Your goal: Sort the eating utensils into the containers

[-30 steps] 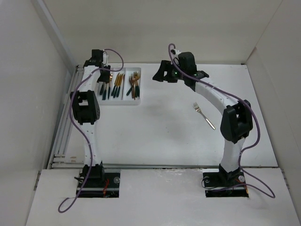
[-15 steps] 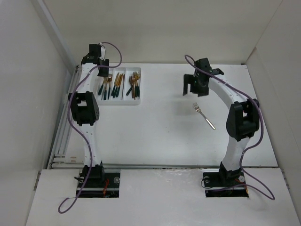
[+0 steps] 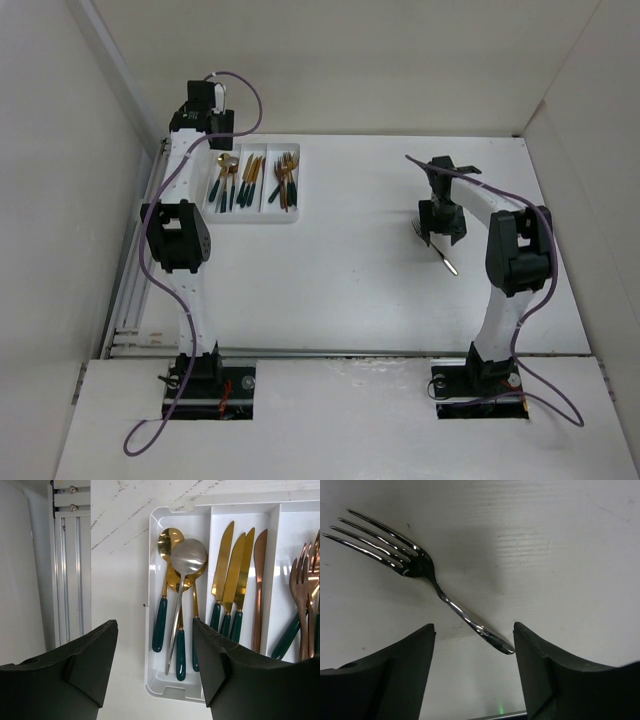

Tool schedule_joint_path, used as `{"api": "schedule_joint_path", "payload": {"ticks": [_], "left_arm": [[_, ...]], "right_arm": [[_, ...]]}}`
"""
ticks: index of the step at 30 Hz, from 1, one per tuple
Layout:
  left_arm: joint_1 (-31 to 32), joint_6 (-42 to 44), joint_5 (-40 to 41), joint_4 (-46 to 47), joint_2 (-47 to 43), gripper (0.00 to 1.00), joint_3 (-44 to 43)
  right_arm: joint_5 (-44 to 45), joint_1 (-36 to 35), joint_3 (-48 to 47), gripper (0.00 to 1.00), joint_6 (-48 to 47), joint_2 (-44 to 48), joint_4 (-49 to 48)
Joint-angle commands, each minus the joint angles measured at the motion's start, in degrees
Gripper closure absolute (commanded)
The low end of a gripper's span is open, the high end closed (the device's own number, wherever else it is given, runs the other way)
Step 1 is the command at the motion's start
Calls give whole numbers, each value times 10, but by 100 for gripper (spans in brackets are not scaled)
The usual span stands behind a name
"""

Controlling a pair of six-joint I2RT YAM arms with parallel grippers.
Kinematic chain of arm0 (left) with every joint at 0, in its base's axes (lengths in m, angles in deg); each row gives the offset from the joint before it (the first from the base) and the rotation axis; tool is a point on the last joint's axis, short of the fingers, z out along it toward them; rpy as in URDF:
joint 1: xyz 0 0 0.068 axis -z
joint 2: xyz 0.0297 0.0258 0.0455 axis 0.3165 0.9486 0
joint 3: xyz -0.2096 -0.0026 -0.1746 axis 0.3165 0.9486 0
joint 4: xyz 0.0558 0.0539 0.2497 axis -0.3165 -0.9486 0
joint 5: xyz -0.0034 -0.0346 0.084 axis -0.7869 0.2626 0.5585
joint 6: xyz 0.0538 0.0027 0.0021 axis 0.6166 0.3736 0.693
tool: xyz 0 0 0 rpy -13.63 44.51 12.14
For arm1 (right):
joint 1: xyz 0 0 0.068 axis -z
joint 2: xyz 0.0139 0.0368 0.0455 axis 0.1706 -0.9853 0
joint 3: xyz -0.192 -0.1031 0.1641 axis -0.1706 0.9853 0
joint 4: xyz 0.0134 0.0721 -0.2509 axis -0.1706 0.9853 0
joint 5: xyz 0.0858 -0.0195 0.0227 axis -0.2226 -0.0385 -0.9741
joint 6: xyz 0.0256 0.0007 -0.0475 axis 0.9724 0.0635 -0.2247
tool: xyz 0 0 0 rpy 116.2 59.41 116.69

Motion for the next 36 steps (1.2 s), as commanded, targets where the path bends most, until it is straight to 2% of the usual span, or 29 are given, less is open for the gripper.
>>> {"api": "schedule_joint_path", "payload": {"ticks": [1, 3, 7, 8, 11, 14, 15, 17, 22, 24, 26, 27, 28, 32, 36], "left_arm": [[-2, -10, -8, 8, -44, 41, -3], [-2, -10, -8, 13, -44, 41, 2], [-2, -10, -8, 14, -49, 41, 2], [-2, -10, -8, 14, -49, 41, 2], [-2, -15, -13, 14, -54, 41, 2], [-2, -15, -18, 14, -66, 41, 15], [-2, -15, -18, 14, -72, 41, 15], [-2, -15, -18, 14, -72, 41, 28], [3, -15, -52, 14, -95, 41, 47], [9, -9, -92, 6, -101, 34, 47], [9, -9, -186, 6, -113, 29, 55], [9, -9, -223, 6, -113, 26, 64], [9, -9, -293, 6, -122, 26, 64], [42, -9, -420, -1, -128, 24, 84], [86, 7, -519, -21, -128, 24, 103]], "right_arm": [[4, 4, 17, 33, -25, -12, -14], [4, 4, 17, 33, -38, -17, -21], [10, -1, 17, 40, -49, -23, -58], [10, -1, 10, 45, -49, -23, -58], [-1, -1, 4, 51, -55, -51, -63], [-6, -6, 4, 67, -60, -62, -69], [-14, -11, 4, 81, -60, -62, -69], [-19, -11, 10, 98, -60, -57, -84], [-38, -11, -31, 100, -60, -57, -84], [-56, -11, -50, 100, -28, -31, -105], [-95, -11, -73, 100, 11, -9, -137], [-104, -11, -73, 100, 68, 16, -182], [-113, -11, -73, 100, 97, 28, -210], [-116, -60, -78, 100, 244, 62, -326], [-104, -121, -138, 100, 336, 50, -360]]}}
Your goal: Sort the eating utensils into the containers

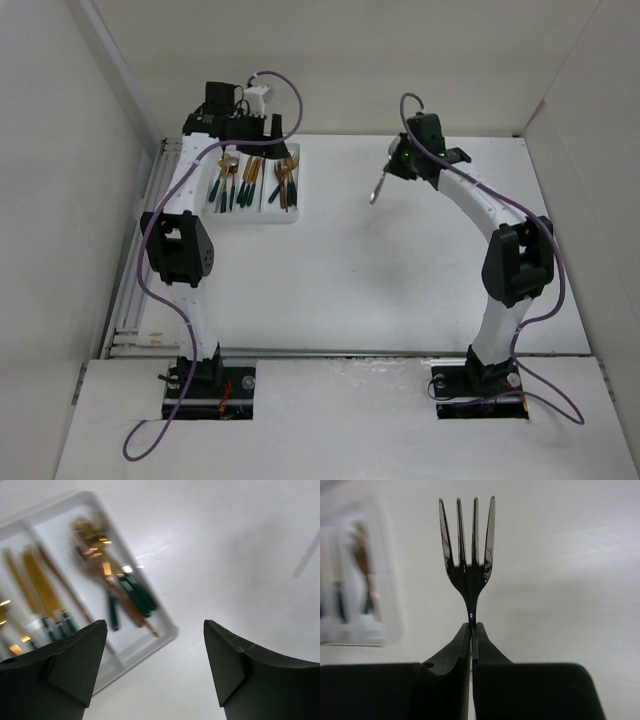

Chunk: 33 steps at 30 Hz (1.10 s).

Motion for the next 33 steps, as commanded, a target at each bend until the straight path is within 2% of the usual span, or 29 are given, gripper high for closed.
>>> {"api": "schedule_joint_path", "payload": {"ticks": [1, 4, 9, 13, 15, 16, 20, 22, 26, 27, 28, 29, 33], "left_arm": [[46, 13, -167, -17, -33, 24, 23], [78, -1, -173, 2, -27, 23, 38], [105, -19, -195, 16, -22, 23, 44], [111, -37, -158, 40, -22, 25, 55], [116, -43, -130, 46, -17, 35, 61], [116, -43, -119, 46, -17, 53, 68], [116, -43, -107, 46, -17, 83, 81], [116, -43, -114, 46, -17, 86, 86], [116, -54, -146, 52, -11, 86, 92], [116, -54, -146, 52, -11, 90, 92], [116, -54, -146, 52, -11, 98, 92], [116, -54, -140, 52, -11, 100, 92], [116, -65, -140, 57, -11, 100, 98]], "right_arm": [[-4, -66, -73, 100, 122, -4, -87], [1, -105, -123, 100, 145, -25, -82], [-4, -133, -151, 100, 167, -56, -82], [-25, -148, -165, 100, 178, -62, -82], [-31, -154, -165, 100, 179, -62, -82], [-25, -154, -158, 100, 184, -53, -89], [-20, -154, -140, 100, 191, -37, -109], [-27, -154, -140, 100, 191, -37, -116], [-32, -154, -140, 100, 207, -37, -116], [-38, -154, -135, 100, 208, -37, -116], [-39, -154, -135, 100, 208, -37, -116], [-39, -154, -135, 100, 208, -37, -116], [-51, -154, -129, 100, 208, -37, -126]]}}
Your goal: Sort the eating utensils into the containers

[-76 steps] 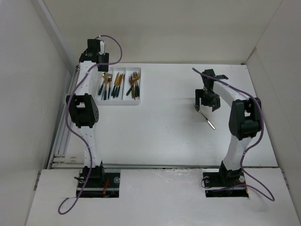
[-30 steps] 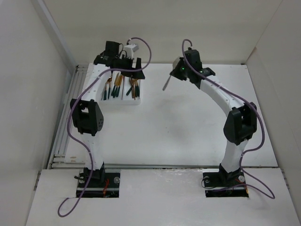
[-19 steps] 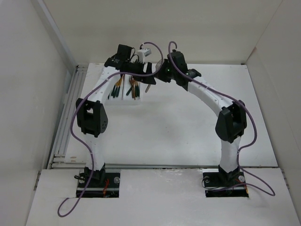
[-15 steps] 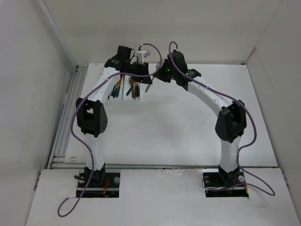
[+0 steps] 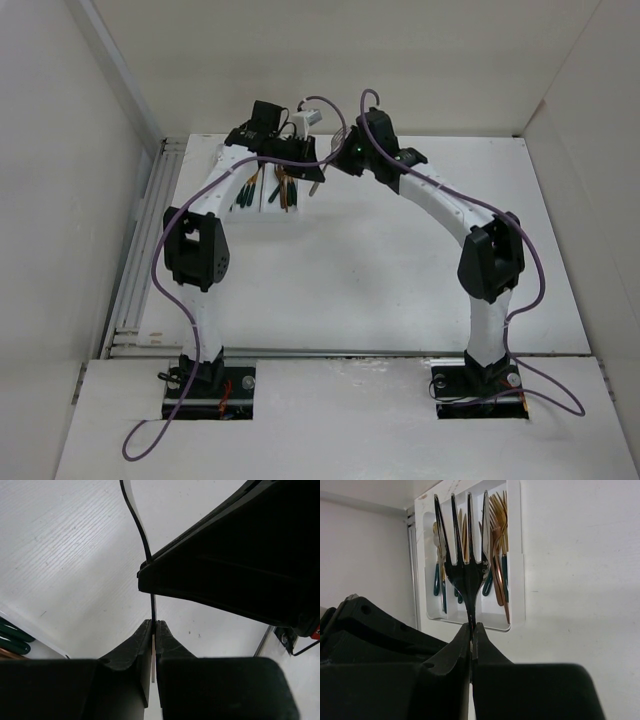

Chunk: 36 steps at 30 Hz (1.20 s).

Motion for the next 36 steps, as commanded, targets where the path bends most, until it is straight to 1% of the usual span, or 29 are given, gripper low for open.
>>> {"api": "schedule_joint_path", "payload": {"ticks": [1, 2, 5, 6, 8, 9, 12, 13, 15, 18, 20, 21, 24, 27, 28, 29, 31, 33, 34, 35, 36], "left_arm": [[-9, -18, 3, 21, -12, 100, 11], [-18, -35, -2, 27, -12, 100, 18], [-48, -62, -17, 40, 0, 100, 18], [-56, -75, -17, 40, 8, 100, 18], [-70, -81, -17, 40, 15, 100, 18], [-83, -87, -17, 45, 20, 100, 13], [-107, -102, -17, 53, 26, 100, 13], [-113, -107, -11, 67, 32, 100, 13], [-124, -126, 1, 78, 44, 100, 13], [-140, -161, 6, 90, 88, 100, 0], [-146, -168, 6, 90, 119, 100, -12], [-146, -168, 6, 90, 125, 100, -12], [-146, -204, 21, 125, 130, 100, 2], [-146, -211, 34, 130, 135, 100, 2], [-146, -211, 34, 130, 135, 95, 2], [-146, -211, 34, 130, 141, 84, -4], [-146, -211, 34, 123, 141, 75, -10], [-146, -204, 44, 115, 146, 64, -17], [-146, -204, 49, 107, 147, 54, -23], [-146, -198, 50, 101, 141, 52, -23], [-146, -191, 66, 101, 141, 50, -29]], "right_arm": [[-34, -5, -1, 100, 16, 22, -57], [-55, -5, -9, 100, 16, 16, -58], [-98, 8, -15, 87, 16, 1, -63], [-105, 14, -15, 73, 16, 0, -63], [-116, 15, -15, 51, 11, 0, -81], [-116, 21, -15, 38, 11, 0, -81], [-109, 26, -22, 29, -14, 0, -81], [-109, 26, -22, 28, -21, 8, -81], [-101, 26, -22, 28, -43, 15, -81], [-87, 26, -16, 26, -63, 27, -81], [-87, 31, -9, 26, -70, 33, -81], [-87, 31, -2, 26, -76, 38, -81], [-87, 31, 13, 26, -76, 44, -81], [-87, 36, 27, 26, -76, 51, -76], [-87, 36, 27, 26, -76, 56, -76], [-82, 36, 34, 26, -81, 56, -76], [-82, 36, 34, 26, -81, 61, -76], [-82, 36, 34, 26, -81, 61, -76], [-82, 42, 34, 26, -81, 61, -76], [-82, 42, 34, 26, -87, 61, -76], [-82, 42, 34, 26, -92, 61, -70]]}}
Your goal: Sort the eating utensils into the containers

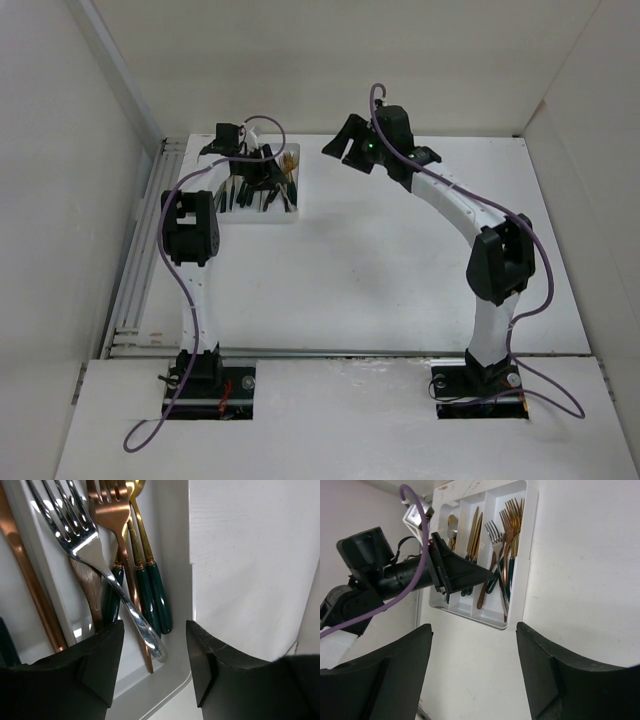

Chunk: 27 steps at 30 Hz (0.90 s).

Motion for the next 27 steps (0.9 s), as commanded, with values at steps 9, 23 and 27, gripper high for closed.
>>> {"api": "schedule_joint_path", "payload": {"ticks": [9, 23, 27], "left_arm": [[0, 102, 205, -69, -120, 37, -139], [-94, 162, 705, -26, -254, 0, -93], [-177, 94, 686, -49, -285, 0, -45]], "right_arm": [[80, 79, 26, 19, -70, 100, 59], [346, 300, 122, 0, -156, 259, 142], [422, 300, 122, 0, -174, 261, 142]]}}
